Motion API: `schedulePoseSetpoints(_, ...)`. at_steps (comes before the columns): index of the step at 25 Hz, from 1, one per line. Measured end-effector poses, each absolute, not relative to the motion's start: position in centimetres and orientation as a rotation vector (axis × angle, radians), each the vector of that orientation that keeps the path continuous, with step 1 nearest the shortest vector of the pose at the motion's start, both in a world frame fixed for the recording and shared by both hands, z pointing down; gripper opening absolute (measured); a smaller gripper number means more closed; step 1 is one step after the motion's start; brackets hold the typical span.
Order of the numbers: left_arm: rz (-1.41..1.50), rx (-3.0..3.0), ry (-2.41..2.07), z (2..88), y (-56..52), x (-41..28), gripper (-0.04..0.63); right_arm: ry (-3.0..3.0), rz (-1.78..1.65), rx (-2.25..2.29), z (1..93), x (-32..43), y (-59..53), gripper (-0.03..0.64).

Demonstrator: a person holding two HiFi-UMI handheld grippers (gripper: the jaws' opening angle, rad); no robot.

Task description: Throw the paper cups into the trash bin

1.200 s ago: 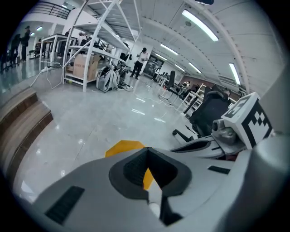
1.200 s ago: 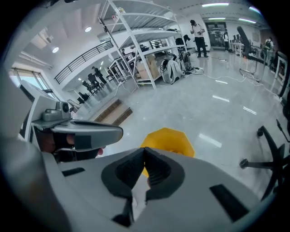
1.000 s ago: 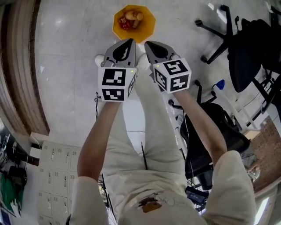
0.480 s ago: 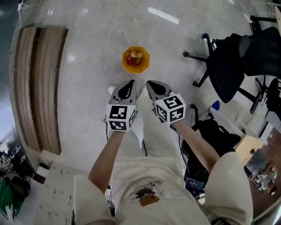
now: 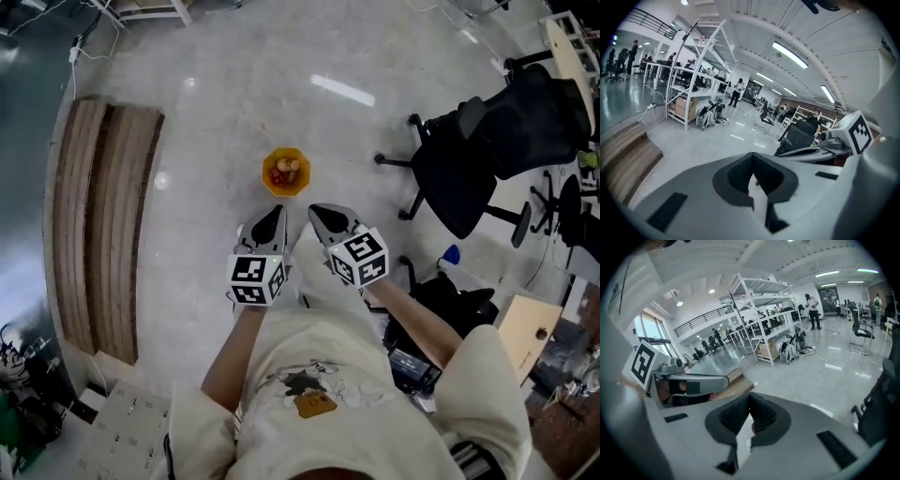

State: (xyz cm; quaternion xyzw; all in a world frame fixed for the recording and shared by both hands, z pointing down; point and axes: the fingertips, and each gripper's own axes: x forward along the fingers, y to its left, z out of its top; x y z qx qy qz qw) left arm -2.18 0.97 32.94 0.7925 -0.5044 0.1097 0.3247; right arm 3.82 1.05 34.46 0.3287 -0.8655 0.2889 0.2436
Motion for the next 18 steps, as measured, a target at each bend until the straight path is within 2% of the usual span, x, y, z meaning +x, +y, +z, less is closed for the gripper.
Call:
schedulePoseSetpoints(7,0.27,2.181,-1.263,26.8,1.9,-1.8,0.006,-2.436,0.544,0.977,26.5,4.3,-0.3,0.008)
schedulePoseSetpoints(13,0.198,2.277,-1.256,20.5,3.6,1.9,0.006,-2.542,0.613,0.967,20.8,7.3,3.6,0.008)
schedulePoseSetpoints(18,0.142,2.346,-1.201,18.8,3.8,4.9,0.006,-2.57,0.657,1.014,19.9,9.2,4.3,0.008)
